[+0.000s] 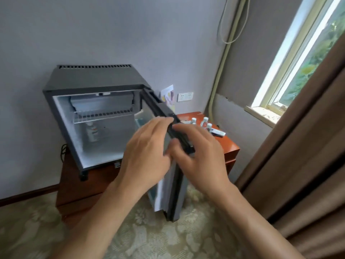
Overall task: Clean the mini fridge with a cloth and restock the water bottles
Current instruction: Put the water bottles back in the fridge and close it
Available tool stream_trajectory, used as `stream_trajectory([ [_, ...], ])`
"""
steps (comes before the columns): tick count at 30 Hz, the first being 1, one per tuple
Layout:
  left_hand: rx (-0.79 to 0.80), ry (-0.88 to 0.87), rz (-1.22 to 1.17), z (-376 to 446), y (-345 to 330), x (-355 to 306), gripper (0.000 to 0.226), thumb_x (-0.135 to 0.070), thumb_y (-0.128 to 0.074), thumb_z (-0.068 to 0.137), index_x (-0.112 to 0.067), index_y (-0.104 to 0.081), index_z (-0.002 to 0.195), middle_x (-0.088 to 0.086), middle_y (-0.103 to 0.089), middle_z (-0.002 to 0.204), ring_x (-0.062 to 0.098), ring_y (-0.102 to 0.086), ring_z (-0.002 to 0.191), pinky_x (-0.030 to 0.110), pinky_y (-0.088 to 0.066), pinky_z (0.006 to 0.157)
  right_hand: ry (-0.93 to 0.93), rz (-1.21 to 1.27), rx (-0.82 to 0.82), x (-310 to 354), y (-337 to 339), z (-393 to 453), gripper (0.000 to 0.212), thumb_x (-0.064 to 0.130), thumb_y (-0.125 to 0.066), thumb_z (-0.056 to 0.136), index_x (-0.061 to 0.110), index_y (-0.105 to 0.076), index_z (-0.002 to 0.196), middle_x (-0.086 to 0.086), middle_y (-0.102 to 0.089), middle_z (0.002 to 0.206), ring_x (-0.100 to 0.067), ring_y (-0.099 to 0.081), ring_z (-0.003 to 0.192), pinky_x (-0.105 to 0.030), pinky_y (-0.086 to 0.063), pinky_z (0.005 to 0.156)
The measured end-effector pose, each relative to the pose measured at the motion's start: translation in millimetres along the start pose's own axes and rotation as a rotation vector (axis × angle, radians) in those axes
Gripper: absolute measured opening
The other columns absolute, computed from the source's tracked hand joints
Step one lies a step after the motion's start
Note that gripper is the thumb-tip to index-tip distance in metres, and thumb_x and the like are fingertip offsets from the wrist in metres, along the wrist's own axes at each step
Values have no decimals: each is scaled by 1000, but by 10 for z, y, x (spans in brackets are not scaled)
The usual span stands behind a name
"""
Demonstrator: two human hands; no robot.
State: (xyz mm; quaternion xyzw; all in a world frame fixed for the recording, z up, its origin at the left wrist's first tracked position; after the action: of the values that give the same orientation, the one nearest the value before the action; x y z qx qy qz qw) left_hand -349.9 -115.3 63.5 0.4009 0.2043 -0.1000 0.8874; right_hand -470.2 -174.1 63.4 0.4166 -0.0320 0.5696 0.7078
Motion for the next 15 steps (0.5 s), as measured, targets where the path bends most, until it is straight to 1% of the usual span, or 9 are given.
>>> stream_trajectory([
  [1,-14,-21,8,131,-116,-266,52,-17,-68,88,-20,-55,139,-4,-60,140,18,-56,126,26,-38,97,-11,25,-23,-185,214,82,33,32,-59,93,25,-69,124,11,-68,119,-8,-62,111,-30,-50,92],
  [3,2,-34,42,345,-446,-736,50,-18,-62,89,-21,-55,138,-4,-59,139,18,-56,124,26,-37,97,-61,42,-57,-610,578,202,35,37,-54,91,29,-70,122,14,-69,117,-5,-62,109,-29,-50,91],
  [4,22,-46,65,414,-654,-955,47,-20,-58,89,-20,-55,136,-3,-60,137,19,-56,123,26,-38,98,-96,47,-67,-859,736,225,31,36,-56,91,29,-71,117,16,-70,114,-4,-63,106,-29,-51,90],
  [6,71,-75,117,501,-1102,-1349,41,-22,-53,89,-19,-56,130,-1,-59,131,21,-55,121,32,-42,102,-158,32,-76,-1402,1016,267,17,29,-61,91,27,-73,104,17,-71,103,-4,-64,96,-34,-53,85],
  [8,125,-81,116,534,-1554,-1598,43,-22,-57,88,-18,-56,132,-2,-57,133,20,-51,126,36,-41,109,-241,-1,-43,-1908,1198,299,10,27,-64,91,25,-72,97,13,-71,97,-8,-64,91,-38,-54,82],
  [10,182,-46,80,603,-2009,-1737,47,-23,-59,91,-20,-53,138,-6,-55,139,14,-47,131,34,-38,114,-329,-32,45,-2401,1296,308,13,28,-66,92,26,-71,103,10,-72,104,-7,-63,95,-32,-52,81],
  [12,253,12,79,634,-2360,-1625,49,-29,-58,95,-23,-47,143,-8,-51,144,11,-44,134,31,-34,115,-373,-90,136,-2718,1227,279,22,30,-66,92,27,-69,113,10,-70,114,-7,-61,102,-26,-44,80],
  [15,343,84,170,784,-3091,-1411,54,-31,-58,97,-20,-43,147,-6,-48,149,12,-41,139,30,-28,118,-419,-168,274,-3341,1115,311,32,33,-62,93,30,-64,125,13,-65,126,-9,-61,112,-25,-39,80],
])
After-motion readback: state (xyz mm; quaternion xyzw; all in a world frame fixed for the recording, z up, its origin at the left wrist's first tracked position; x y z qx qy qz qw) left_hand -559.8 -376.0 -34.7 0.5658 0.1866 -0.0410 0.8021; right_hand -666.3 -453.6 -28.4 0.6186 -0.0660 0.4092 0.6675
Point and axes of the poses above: each hand's wrist, its own z-axis towards the middle knuckle, its own y-axis out of the back of the hand, x = y × z, the point moved 7 cm from there along z, towards the middle knuckle
